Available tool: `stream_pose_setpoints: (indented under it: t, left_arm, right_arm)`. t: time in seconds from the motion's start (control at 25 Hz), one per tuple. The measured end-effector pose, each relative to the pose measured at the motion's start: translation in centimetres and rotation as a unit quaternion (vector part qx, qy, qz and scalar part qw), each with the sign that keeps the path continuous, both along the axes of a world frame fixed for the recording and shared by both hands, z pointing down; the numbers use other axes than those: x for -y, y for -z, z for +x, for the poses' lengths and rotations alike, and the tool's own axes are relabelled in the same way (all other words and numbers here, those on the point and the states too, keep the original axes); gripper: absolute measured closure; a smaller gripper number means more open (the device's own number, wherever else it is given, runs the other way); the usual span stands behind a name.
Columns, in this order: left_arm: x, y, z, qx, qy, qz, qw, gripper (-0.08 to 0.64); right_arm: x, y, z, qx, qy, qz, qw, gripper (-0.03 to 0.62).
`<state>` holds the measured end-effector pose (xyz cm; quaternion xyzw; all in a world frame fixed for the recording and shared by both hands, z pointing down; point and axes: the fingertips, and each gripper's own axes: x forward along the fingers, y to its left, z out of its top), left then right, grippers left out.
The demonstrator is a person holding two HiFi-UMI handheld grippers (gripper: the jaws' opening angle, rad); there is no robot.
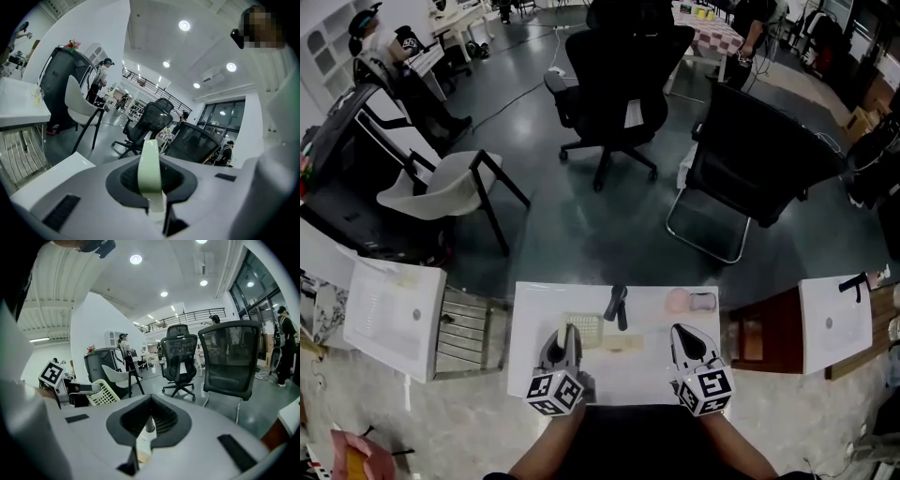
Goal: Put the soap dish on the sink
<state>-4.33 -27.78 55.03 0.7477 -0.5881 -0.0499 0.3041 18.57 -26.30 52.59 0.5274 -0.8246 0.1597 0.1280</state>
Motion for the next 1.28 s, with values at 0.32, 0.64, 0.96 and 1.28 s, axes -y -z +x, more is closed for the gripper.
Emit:
stream_pose_setpoints:
  t: [0.32, 0.64, 0.96, 1.28]
  left_arm:
    - [3.8, -3.3, -2.6, -0.004, -0.011, -0.021, 0.9997, 0.515]
    - [6.8, -7.2, -3.4, -0.02, -0.029, -0.056, 0.9978, 0.515]
    - [9.4, -13.3, -2.7, -0.04, -0.035, -0.108, 0.9927, 0.515]
    - [11.2, -18.4, -2.0, -0.039, -0.038, -0.138, 0.9889, 0.515]
  right_arm:
    - [2.7, -1.4, -3.2, -0.015, -0.003, -0.018, 1.0, 0.594]
    - [4.5, -2.7, -5.2, -0.031, -0.013, -0.043, 0.999, 0.594]
    - [6.5, -3.5, -4.9, -0.05, -0.023, -0.05, 0.997, 0.594]
    - [7.2, -3.8, -4.8, -0.12, -0.007, -0.048, 0.992, 0.594]
